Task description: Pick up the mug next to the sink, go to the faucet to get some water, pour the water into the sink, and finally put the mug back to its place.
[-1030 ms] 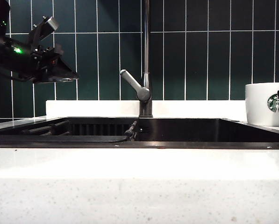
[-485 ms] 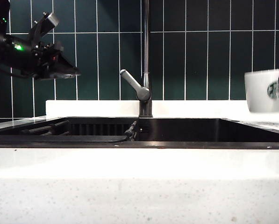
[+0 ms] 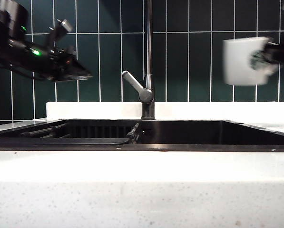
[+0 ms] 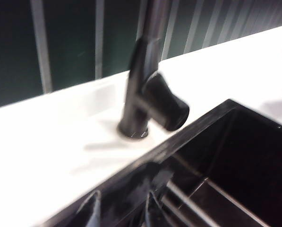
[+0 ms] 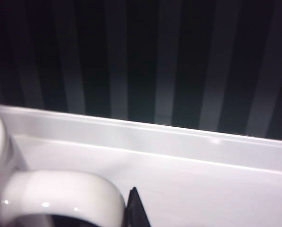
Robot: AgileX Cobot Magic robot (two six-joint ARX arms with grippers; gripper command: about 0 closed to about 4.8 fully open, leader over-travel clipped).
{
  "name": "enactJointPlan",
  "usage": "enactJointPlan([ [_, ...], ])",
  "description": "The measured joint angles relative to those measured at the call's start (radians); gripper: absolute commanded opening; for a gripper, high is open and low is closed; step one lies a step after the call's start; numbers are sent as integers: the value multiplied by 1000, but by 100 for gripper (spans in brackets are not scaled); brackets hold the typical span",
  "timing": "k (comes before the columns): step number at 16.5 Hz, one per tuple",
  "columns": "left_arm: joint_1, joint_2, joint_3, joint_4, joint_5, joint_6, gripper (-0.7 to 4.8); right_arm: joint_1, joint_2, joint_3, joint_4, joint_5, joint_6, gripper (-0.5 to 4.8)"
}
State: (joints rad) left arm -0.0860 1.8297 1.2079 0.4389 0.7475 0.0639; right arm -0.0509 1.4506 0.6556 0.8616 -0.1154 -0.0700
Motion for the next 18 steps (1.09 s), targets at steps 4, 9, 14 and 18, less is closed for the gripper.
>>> enactJointPlan([
  [4,0,114,160,-30,132,0,126,155,9,195,-325,2,-1,-1],
  [9,-24,269,333,-34,196,0,128,302,93,485,-630,6,2,-1],
  [14,-68,343,489,-31,233,11,162,342,189,639,-774,-3,53,-1],
  [18,-71,376,544,-23,225,11,178,345,189,685,-769,-24,103,-1],
])
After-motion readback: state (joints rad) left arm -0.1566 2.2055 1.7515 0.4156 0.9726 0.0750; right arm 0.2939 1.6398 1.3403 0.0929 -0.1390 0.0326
